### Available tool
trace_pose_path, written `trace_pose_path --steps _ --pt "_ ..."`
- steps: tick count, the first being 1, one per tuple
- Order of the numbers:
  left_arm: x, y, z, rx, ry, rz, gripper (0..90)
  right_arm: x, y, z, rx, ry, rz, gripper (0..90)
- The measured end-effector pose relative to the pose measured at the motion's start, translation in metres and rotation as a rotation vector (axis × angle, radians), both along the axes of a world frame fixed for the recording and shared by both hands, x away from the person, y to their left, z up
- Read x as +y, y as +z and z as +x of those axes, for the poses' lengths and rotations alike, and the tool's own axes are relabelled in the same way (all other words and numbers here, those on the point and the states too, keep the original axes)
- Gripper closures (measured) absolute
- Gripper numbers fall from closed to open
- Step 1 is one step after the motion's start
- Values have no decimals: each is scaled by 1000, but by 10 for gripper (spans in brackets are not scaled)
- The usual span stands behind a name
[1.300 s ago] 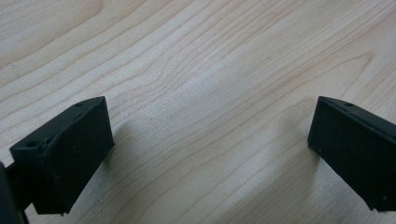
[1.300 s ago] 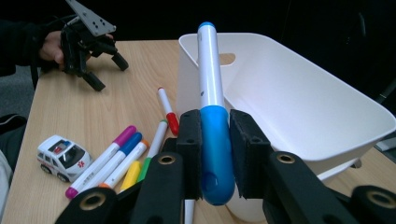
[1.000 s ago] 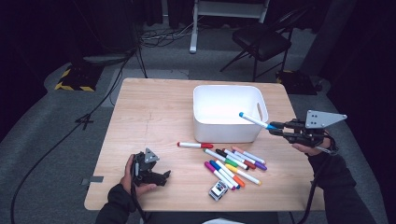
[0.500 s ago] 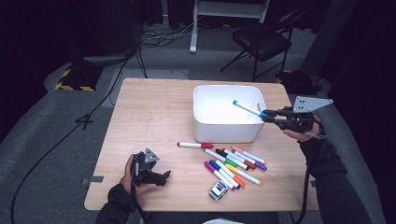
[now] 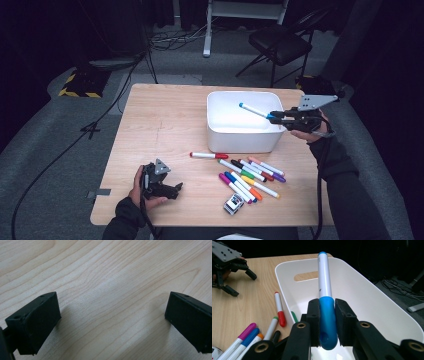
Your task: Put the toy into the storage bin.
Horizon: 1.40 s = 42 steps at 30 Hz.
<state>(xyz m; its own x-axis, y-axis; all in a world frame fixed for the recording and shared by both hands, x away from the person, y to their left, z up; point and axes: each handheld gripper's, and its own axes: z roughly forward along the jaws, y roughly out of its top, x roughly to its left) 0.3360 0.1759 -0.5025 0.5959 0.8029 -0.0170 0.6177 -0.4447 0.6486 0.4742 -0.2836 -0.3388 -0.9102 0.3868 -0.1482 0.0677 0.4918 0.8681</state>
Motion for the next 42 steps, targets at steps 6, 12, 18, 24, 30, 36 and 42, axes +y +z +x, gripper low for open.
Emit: trace_pose_path --steps 6,12,18,24,30,36,42 --pt "0 0 0 -1 3 -4 3 13 -4 10 15 -12 -49 752" --pt "0 0 0 -1 3 -4 3 26 -7 16 27 -9 -102 752" --pt "0 0 0 -1 2 -4 3 33 -10 19 28 -10 -144 752" --pt "0 0 0 -1 3 -4 3 31 -14 17 35 -20 -174 751" --pt "0 0 0 -1 2 -4 2 24 -15 15 38 -38 -160 717" --pt "0 0 0 -2 2 -2 3 16 -14 6 39 -65 -125 584" --pt "0 0 0 -6 4 2 4 6 -7 -9 15 -66 -79 547"
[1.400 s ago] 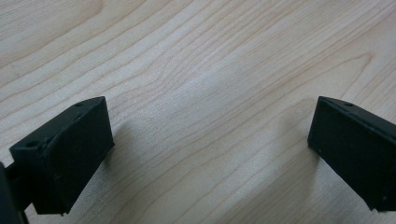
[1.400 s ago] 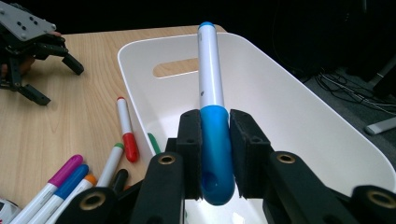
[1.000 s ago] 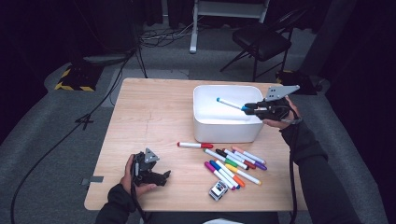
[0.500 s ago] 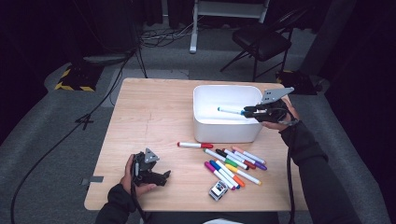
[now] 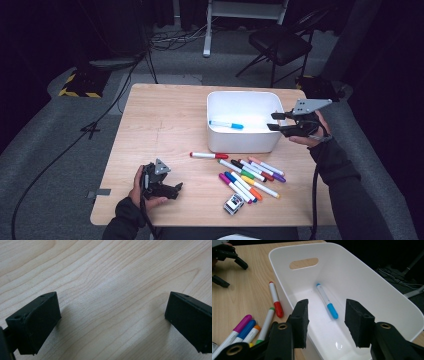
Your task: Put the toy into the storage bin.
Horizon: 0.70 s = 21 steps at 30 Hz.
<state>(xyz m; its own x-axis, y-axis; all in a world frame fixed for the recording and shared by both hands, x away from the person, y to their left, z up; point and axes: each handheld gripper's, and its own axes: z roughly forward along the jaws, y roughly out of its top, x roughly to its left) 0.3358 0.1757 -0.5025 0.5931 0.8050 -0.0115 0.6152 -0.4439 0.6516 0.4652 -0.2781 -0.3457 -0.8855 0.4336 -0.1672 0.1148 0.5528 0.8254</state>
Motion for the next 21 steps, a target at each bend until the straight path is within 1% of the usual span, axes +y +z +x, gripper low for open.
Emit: trace_pose_path --steps 1,6,7,9,10,11,12,14,15,16,17,21 --pt "0 -1 0 -1 0 -6 5 -2 1 -3 -6 3 7 541" --pt "0 -1 0 0 1 -7 6 -12 6 -18 -30 13 46 526" --pt "0 -1 0 0 2 -7 6 -14 6 -22 -31 10 48 519" --pt "-1 -1 0 -4 3 -7 5 -19 4 -30 -36 21 71 519" --pt "-1 -1 0 -2 3 -7 6 -21 3 -32 -40 22 73 519" --pt "-1 -1 0 -2 2 -7 6 -23 0 -36 -39 24 75 519" --pt "0 -1 0 -1 2 -7 6 -24 -2 -39 -36 26 88 519" --pt "-1 -1 0 -4 5 -8 6 -29 -8 -45 -35 35 88 520" --pt "-1 -1 -1 2 6 -13 6 -32 -14 -49 -26 39 95 520" --pt "-1 -1 -1 -3 6 -8 6 -33 -18 -51 -22 42 97 520" --pt "-1 -1 -1 0 6 -11 6 -34 -23 -54 -13 41 98 520" --pt "0 -1 -1 -5 7 -5 6 -39 -47 -61 6 32 52 524"
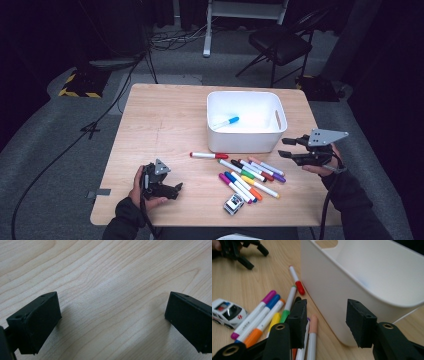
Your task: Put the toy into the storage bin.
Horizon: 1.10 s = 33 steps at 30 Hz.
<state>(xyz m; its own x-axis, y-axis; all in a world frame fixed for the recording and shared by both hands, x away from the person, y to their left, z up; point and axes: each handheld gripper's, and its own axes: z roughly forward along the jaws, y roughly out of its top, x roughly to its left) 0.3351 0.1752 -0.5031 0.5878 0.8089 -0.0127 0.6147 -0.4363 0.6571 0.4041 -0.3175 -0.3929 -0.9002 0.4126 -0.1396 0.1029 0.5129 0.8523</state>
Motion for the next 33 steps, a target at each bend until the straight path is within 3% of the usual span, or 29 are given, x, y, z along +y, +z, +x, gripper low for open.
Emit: trace_pose_path --steps 8,12,16,26,31,33 --pt "0 0 0 1 0 -2 6 3 -39 3 58 -3 -45 551" --pt "0 0 0 5 -1 -5 6 15 -55 9 89 9 -55 588" --pt "0 0 0 5 -1 -5 6 28 -71 18 100 17 -102 612" --pt "0 0 0 2 -1 -3 6 45 -84 29 170 35 -90 644" --pt "0 0 0 4 0 -5 6 51 -90 35 164 42 -122 657" --pt "0 0 0 4 0 -6 6 52 -91 36 184 32 -118 664"
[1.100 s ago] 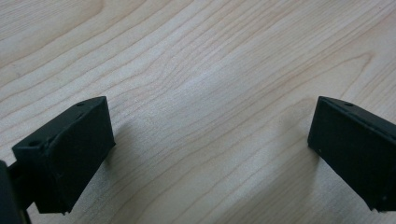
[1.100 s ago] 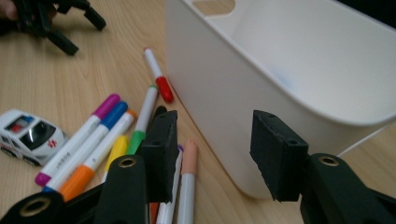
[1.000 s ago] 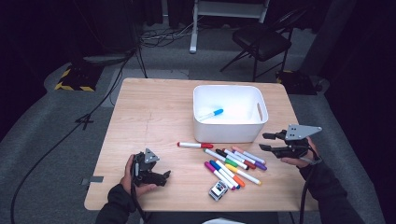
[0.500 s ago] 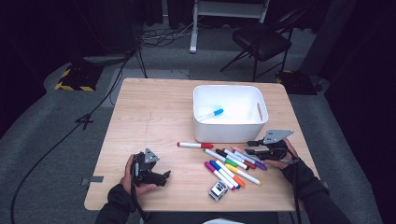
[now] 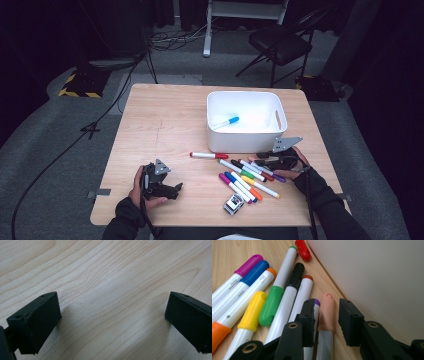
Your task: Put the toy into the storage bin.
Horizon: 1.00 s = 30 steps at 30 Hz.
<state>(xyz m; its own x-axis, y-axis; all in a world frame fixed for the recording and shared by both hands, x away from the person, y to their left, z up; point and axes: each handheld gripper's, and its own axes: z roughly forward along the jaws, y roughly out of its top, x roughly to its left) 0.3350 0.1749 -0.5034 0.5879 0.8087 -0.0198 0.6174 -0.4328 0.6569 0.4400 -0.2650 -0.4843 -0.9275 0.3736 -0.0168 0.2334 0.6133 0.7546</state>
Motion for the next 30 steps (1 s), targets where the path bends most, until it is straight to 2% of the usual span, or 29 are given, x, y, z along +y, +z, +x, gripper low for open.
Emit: trace_pose_path --steps 1,2,7,8,13,17,19,22,24,27,30 --pt "0 0 0 -3 0 2 6 0 -1 2 2 -1 11 672" --pt "0 0 0 0 0 0 6 0 -2 4 9 -14 -6 686" --pt "0 0 0 0 -1 0 6 0 -7 5 13 -26 -23 676" --pt "0 0 0 0 0 0 5 0 -8 7 1 -20 -46 667" --pt "0 0 0 0 0 0 6 0 -12 8 34 -36 -28 691" --pt "0 0 0 0 0 0 6 -4 -14 10 19 -19 -16 741" --pt "0 0 0 0 0 0 6 -4 -13 9 28 -37 -9 744" --pt "0 0 0 0 0 0 6 -7 -12 9 8 -27 -34 746" --pt "0 0 0 0 0 0 6 -7 -12 8 11 -28 -18 746" --pt "0 0 0 0 0 1 5 -10 -12 9 0 -6 -34 747" --pt "0 0 0 1 0 0 6 -13 -9 6 4 2 -4 747"
